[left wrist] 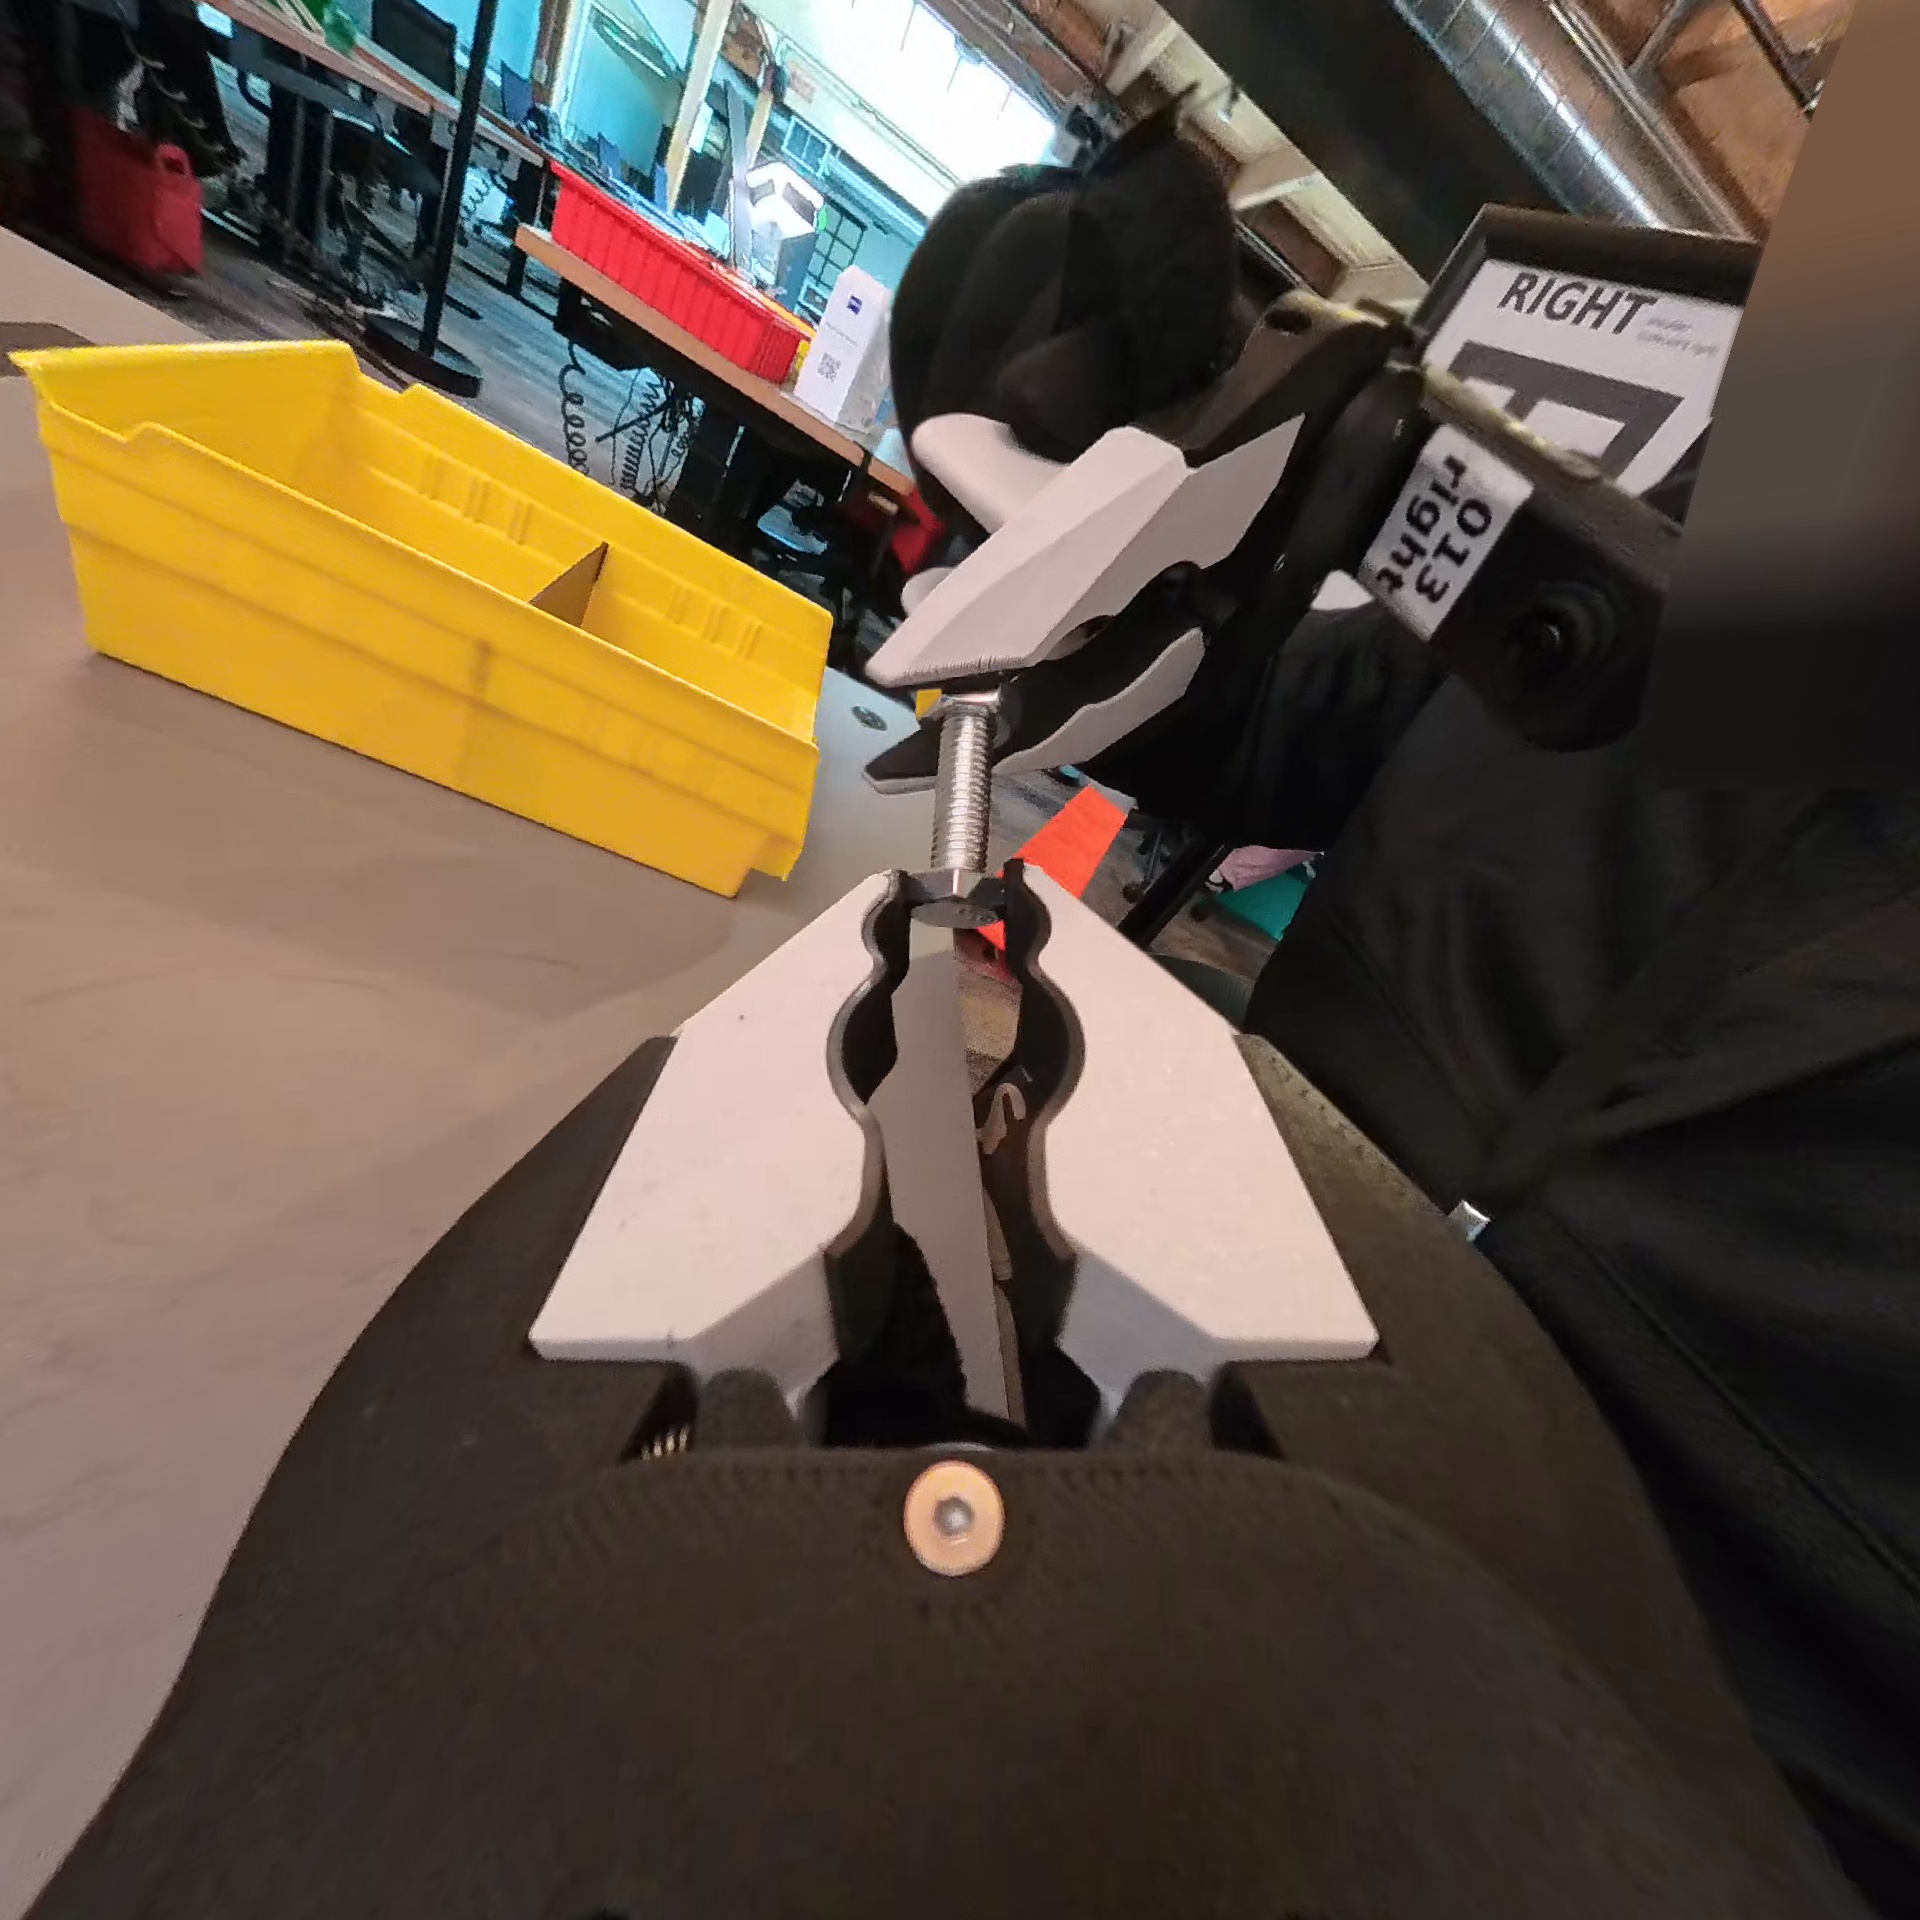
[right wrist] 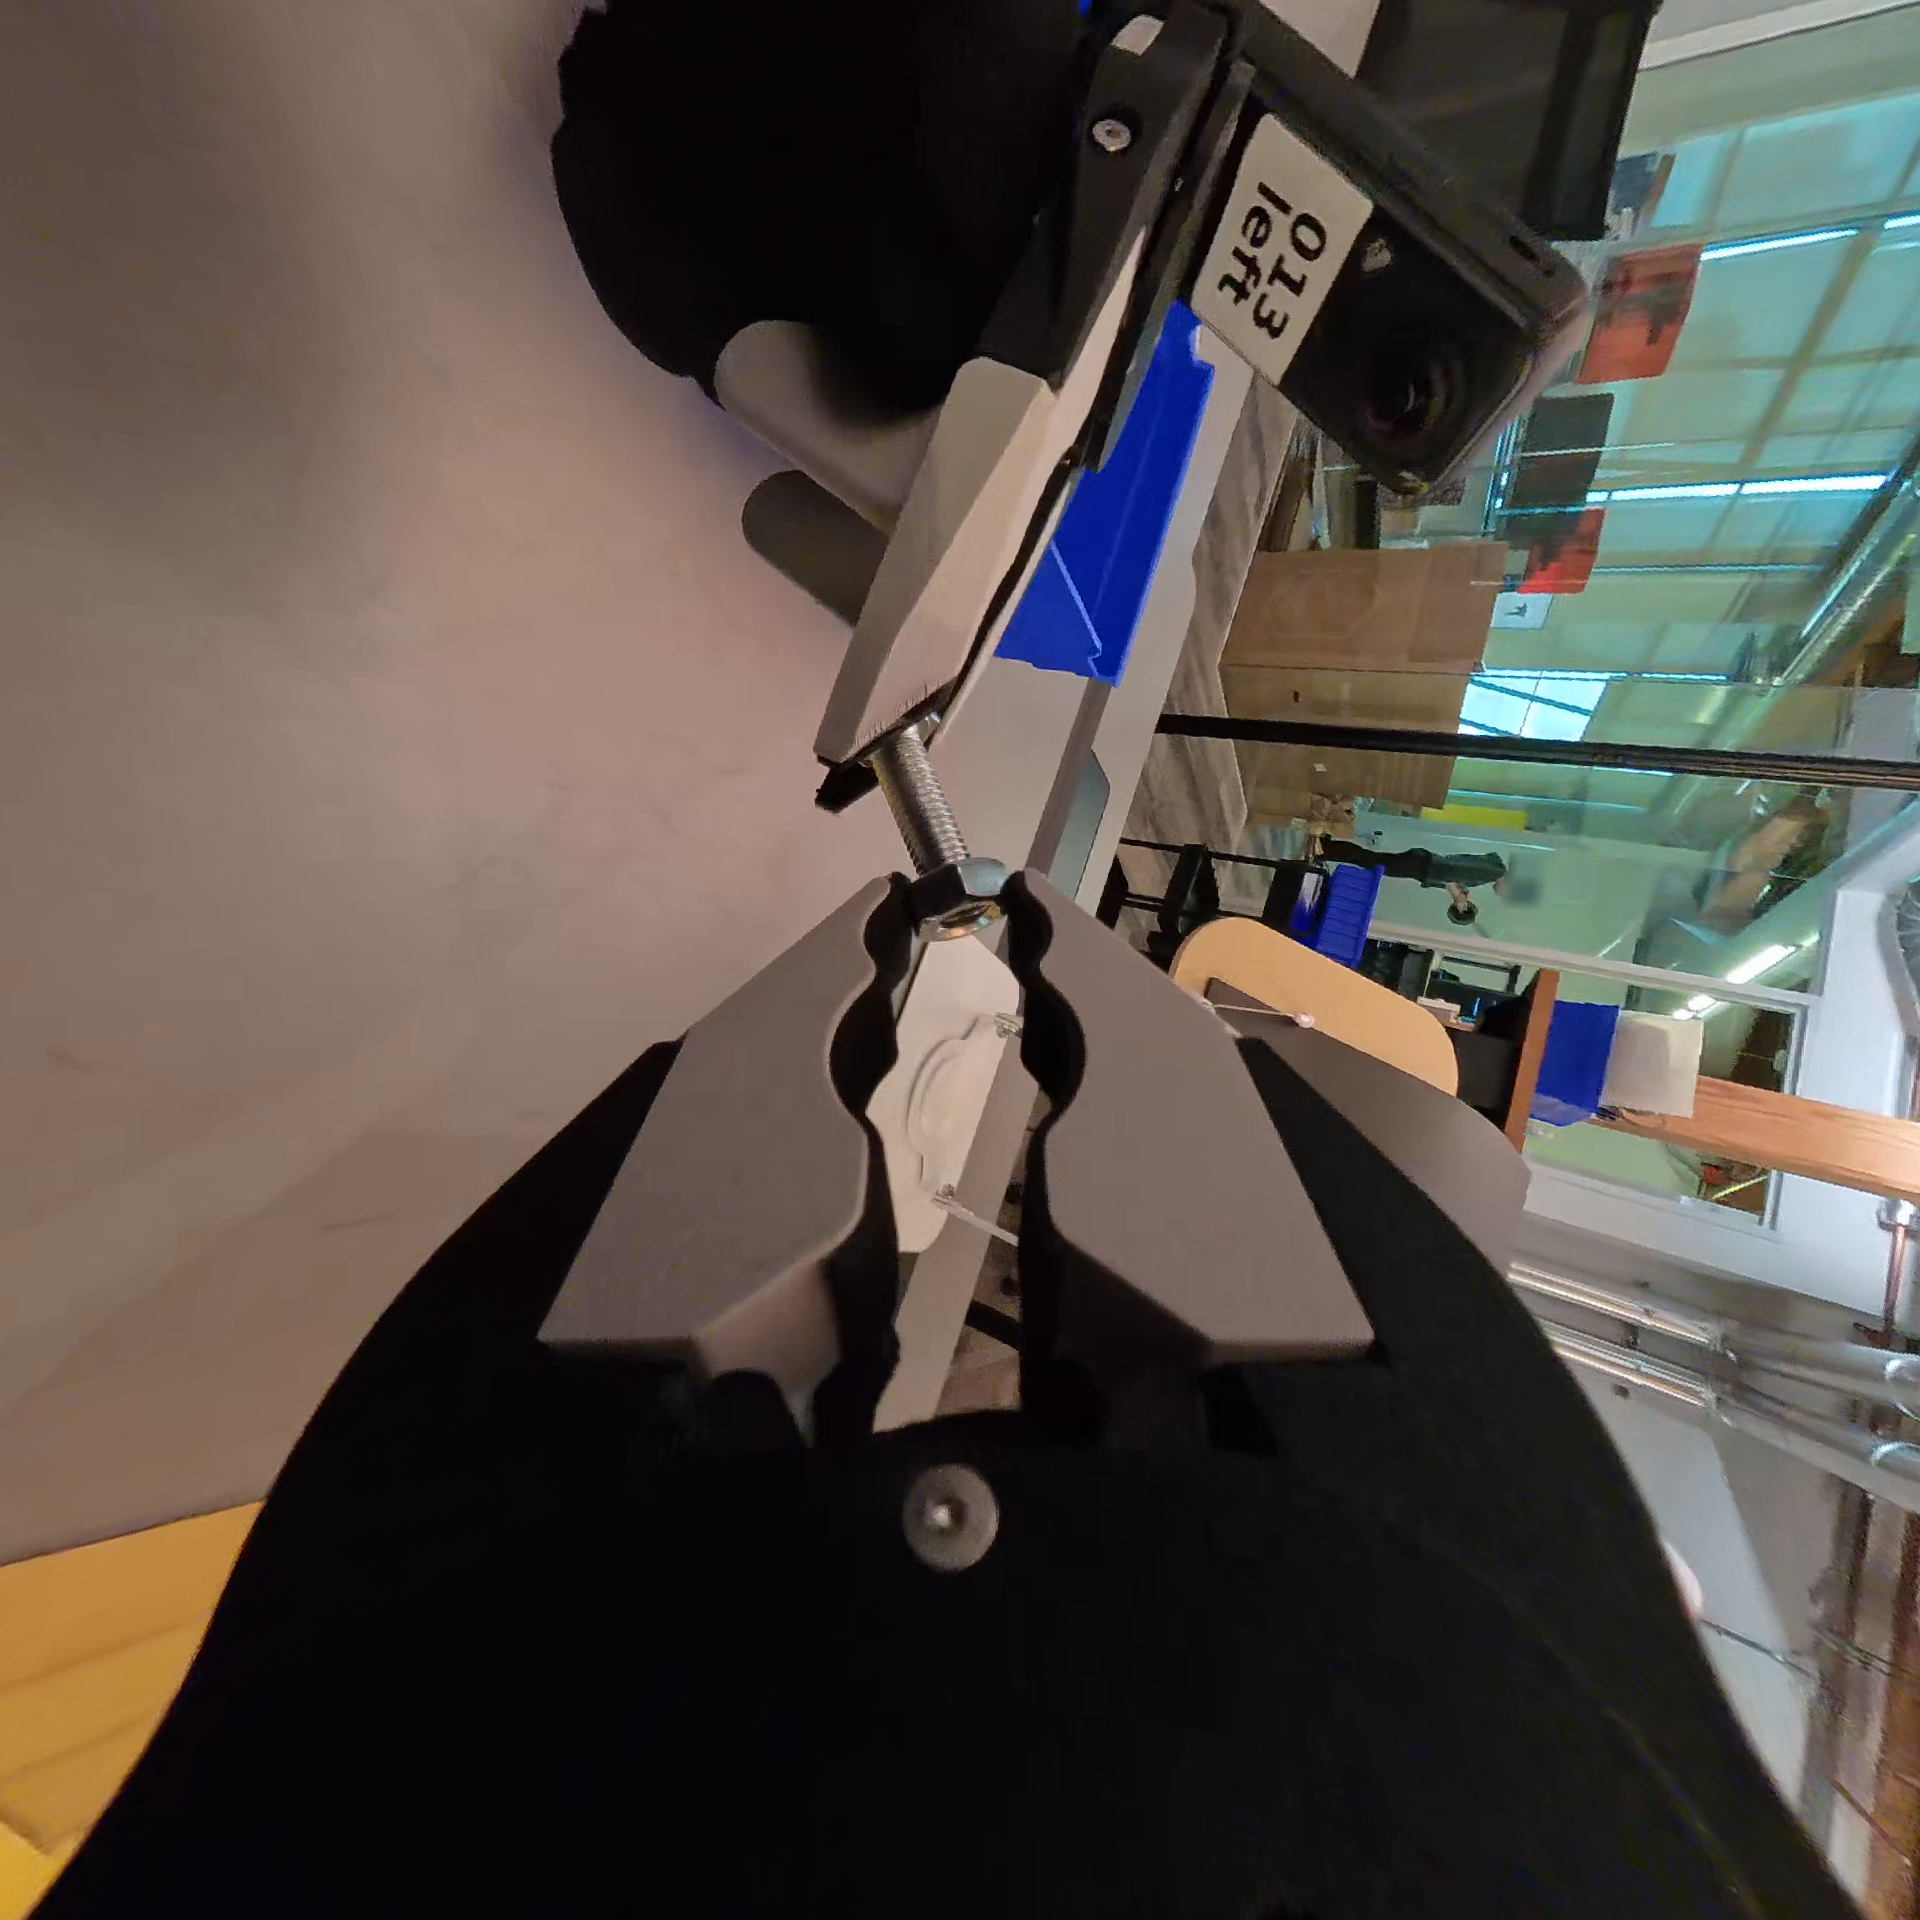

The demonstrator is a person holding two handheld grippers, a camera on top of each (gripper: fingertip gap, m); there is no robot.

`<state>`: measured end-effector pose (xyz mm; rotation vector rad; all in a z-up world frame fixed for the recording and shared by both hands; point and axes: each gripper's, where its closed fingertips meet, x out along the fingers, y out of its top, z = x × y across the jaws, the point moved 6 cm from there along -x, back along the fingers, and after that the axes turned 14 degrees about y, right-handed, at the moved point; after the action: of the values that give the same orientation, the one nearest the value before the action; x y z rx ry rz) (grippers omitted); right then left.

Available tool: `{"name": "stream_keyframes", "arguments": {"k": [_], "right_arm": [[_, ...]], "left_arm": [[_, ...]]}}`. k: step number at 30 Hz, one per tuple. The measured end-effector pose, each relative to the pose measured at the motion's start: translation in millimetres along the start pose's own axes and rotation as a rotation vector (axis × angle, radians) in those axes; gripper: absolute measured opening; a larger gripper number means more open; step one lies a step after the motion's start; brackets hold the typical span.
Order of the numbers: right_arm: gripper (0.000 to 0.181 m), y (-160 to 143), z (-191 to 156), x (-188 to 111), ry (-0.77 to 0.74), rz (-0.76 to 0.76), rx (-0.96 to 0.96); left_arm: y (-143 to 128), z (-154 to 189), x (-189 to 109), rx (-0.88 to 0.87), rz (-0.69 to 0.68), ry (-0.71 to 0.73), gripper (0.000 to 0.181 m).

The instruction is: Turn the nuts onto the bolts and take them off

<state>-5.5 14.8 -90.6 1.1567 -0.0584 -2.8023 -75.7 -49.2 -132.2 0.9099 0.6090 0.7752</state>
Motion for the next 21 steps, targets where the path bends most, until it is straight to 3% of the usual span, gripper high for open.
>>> {"name": "stream_keyframes", "arguments": {"k": [2,3,4,10,13,16,21], "right_arm": [[0.027,-0.9,1.5,-2.0,0.002,0.028,0.027],[0.05,-2.2,3.0,-1.9,0.018,0.047,0.075],[0.054,-5.0,4.1,-2.0,0.047,0.072,0.15],[0.048,-27.7,6.7,-6.8,0.326,0.518,0.86],[0.035,-31.4,4.9,-2.0,0.44,0.704,1.097],[0.019,-31.8,1.2,3.5,0.494,0.76,1.161],[0.017,-29.2,1.5,2.1,0.463,0.707,1.04]], "left_arm": [[2.5,1.0,0.3,0.01,0.016,0.018,0.016],[2.8,0.6,0.5,0.032,0.005,0.042,0.016],[3.4,-0.1,0.3,0.057,-0.001,0.068,0.016],[9.6,0.5,-1.2,0.187,-0.008,0.194,0.016],[8.6,1.2,2.3,0.23,-0.021,0.229,0.016],[7.7,2.3,4.3,0.246,-0.025,0.245,0.016],[7.1,2.7,4.3,0.239,-0.037,0.231,0.016]]}}
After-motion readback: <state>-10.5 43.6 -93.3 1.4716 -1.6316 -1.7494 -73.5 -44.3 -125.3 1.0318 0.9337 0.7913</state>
